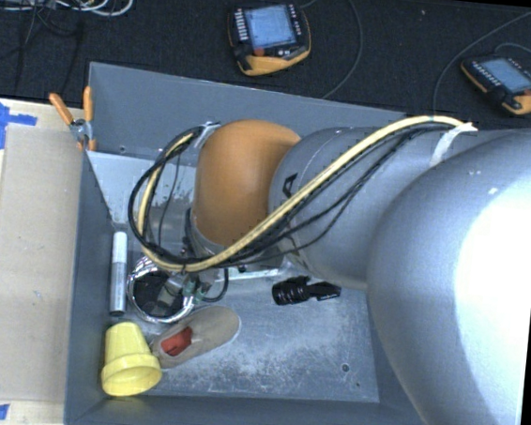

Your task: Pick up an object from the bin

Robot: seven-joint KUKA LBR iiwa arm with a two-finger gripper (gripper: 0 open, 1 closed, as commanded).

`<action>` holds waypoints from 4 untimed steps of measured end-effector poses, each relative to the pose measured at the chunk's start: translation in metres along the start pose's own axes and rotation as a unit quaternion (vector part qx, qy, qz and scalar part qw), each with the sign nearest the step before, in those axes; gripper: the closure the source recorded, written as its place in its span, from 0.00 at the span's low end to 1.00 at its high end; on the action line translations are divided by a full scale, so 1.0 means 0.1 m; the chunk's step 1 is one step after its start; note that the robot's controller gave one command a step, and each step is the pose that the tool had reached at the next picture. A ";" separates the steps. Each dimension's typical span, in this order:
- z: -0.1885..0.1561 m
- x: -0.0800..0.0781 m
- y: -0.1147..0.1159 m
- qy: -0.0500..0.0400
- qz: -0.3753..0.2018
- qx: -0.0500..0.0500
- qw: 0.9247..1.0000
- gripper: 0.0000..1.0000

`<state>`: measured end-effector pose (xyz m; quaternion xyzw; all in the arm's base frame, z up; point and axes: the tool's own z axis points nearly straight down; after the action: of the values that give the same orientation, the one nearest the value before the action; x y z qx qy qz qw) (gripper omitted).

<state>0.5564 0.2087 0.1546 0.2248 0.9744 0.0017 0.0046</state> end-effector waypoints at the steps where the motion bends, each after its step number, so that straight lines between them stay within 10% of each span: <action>1: -0.12 -0.37 0.13 -0.001 -0.043 0.000 0.999 1.00; 2: -0.11 -0.36 0.13 0.000 -0.044 0.000 0.999 0.00; 3: 0.59 0.21 -0.55 0.002 -0.120 0.002 0.993 0.00; 4: 0.46 0.21 -0.11 0.001 -0.163 0.002 0.987 0.00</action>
Offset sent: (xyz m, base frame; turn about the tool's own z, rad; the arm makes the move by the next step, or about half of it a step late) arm 0.0371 -0.0042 0.0117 -0.0876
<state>0.5331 0.2078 0.1086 0.0631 0.9980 -0.0005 0.0032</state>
